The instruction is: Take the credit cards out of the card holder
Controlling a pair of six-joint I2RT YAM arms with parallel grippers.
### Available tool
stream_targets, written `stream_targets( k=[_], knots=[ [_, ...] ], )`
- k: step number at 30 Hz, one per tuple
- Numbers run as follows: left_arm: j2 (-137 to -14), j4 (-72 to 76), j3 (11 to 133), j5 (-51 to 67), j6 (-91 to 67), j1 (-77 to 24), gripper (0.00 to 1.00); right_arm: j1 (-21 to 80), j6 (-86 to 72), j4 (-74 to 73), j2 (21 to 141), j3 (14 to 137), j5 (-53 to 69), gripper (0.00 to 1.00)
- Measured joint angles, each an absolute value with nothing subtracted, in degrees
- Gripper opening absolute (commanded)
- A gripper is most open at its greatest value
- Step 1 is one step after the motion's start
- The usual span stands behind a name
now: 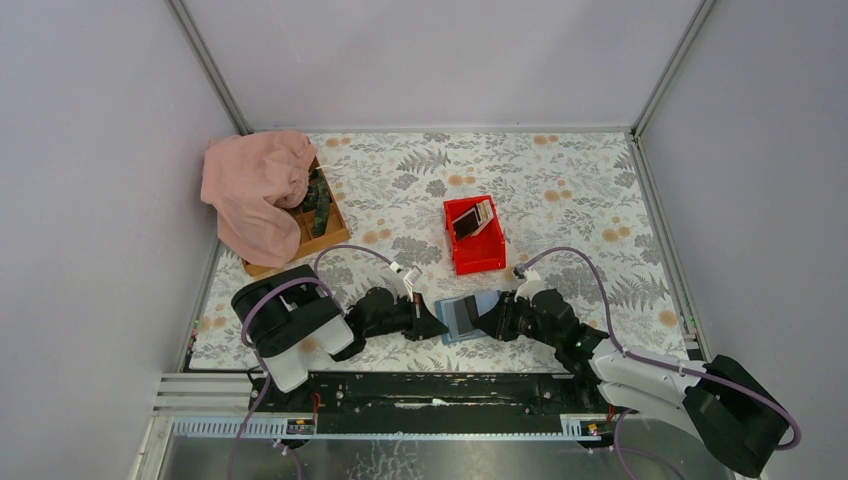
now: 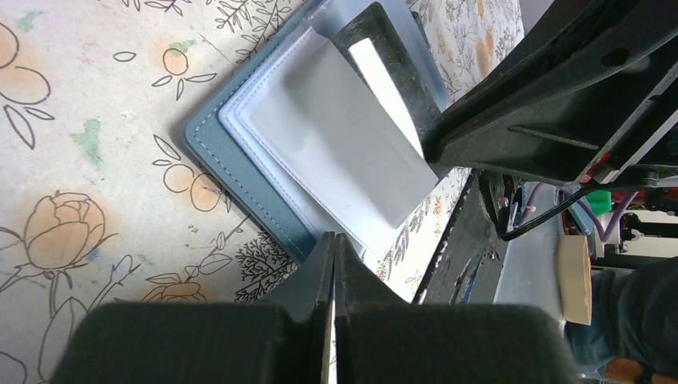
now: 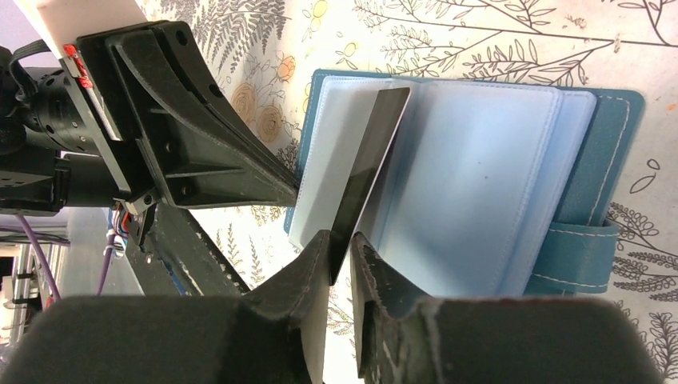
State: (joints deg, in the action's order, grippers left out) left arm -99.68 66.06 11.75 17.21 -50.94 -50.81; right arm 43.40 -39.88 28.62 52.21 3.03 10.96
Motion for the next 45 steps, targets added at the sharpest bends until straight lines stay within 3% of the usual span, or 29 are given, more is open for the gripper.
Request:
stream_targets(
  k=[4, 23, 29, 34, 45],
  knots=[
    [-99.68, 66.02, 11.75, 17.3, -50.92, -50.68, 0.0, 43.31, -39.86, 28.36, 51.22, 3.03, 10.94, 0.14],
    [-99.7, 65.89, 11.81, 18.13, -50.92, -50.65, 0.0, 43.05, -39.29, 16.14, 37.5, 3.03, 7.42, 0.08],
    [-99.42, 65.87, 12.19, 19.27, -51.29, -50.65, 0.24, 43.05, -38.87, 11.0, 32.42, 3.05, 6.44, 0.0],
    [-96.12, 65.21, 12.32, 21.06, -51.72, -50.61, 0.41, 43.05, -38.41, 6.02, 27.86, 3.38, 5.54, 0.0],
    [-81.89, 52.99, 15.49, 22.79, -45.25, -50.61, 0.55, 43.0, -38.15, -0.21, 18.35, 5.72, 8.64, 0.0]
  ],
)
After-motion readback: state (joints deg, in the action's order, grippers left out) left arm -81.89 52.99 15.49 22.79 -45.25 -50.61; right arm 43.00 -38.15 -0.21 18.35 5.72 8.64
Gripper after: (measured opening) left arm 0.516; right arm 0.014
